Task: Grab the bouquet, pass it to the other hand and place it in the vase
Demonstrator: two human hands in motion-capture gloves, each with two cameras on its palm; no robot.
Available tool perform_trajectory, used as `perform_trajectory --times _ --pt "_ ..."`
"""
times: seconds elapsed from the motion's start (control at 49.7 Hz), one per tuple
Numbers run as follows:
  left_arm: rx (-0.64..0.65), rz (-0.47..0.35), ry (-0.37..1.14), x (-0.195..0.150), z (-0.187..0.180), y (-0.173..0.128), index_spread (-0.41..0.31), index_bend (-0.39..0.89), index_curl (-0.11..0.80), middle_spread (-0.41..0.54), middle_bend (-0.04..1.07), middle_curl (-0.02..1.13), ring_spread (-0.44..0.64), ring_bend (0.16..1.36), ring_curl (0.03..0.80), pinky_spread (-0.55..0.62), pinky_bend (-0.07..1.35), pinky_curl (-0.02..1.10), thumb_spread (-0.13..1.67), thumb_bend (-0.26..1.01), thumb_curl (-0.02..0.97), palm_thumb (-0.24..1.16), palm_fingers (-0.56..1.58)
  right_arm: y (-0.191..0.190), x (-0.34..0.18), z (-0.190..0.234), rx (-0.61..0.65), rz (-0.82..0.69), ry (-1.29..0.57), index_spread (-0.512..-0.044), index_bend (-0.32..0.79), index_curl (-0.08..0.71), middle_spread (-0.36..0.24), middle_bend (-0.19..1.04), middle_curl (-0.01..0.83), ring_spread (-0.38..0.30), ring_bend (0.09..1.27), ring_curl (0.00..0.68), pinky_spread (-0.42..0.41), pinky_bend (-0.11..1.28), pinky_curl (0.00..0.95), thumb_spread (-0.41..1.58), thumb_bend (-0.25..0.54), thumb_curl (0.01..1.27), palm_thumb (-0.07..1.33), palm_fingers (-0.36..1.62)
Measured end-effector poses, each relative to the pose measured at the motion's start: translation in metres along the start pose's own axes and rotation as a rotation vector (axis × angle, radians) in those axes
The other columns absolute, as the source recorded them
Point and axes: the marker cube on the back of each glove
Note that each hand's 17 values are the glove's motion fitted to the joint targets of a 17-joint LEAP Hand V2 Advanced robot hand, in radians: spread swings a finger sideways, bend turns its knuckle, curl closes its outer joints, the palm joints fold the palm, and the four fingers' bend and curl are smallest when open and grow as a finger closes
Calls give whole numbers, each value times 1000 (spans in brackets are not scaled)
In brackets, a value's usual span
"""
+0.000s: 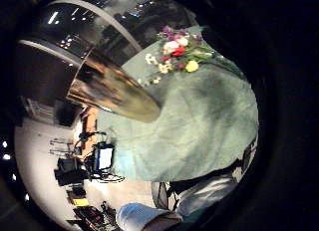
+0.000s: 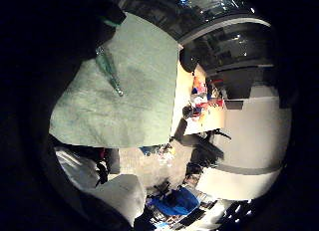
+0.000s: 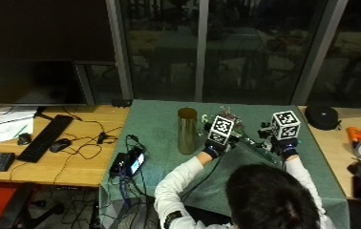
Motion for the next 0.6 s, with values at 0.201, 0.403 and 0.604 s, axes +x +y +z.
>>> perform_trajectory --times 0.201,0.403,0.604 --pt "-69 -17 148 -4 11 -2 -74 231 194 63 157 153 95 477 208 128 347 197 833 46 101 152 533 13 3 -5 33 1 -33 -316 77 55 -61 225 150 74 529 202 192 614 247 764 67 120 248 400" --pt "-89 -35 208 -14 13 -7 -84 192 266 62 162 204 110 465 237 142 334 245 998 1 157 162 531 3 7 -11 -16 2 -58 -350 76 76 -43 265 228 68 562 243 214 639 288 914 5 171 270 394" --pt "-81 -61 246 -29 2 -8 -71 165 306 63 160 237 120 474 263 155 325 279 1052 -20 196 161 512 -12 13 -25 -60 28 -82 -295 68 82 -26 296 282 51 601 271 202 682 318 963 -28 209 279 455"
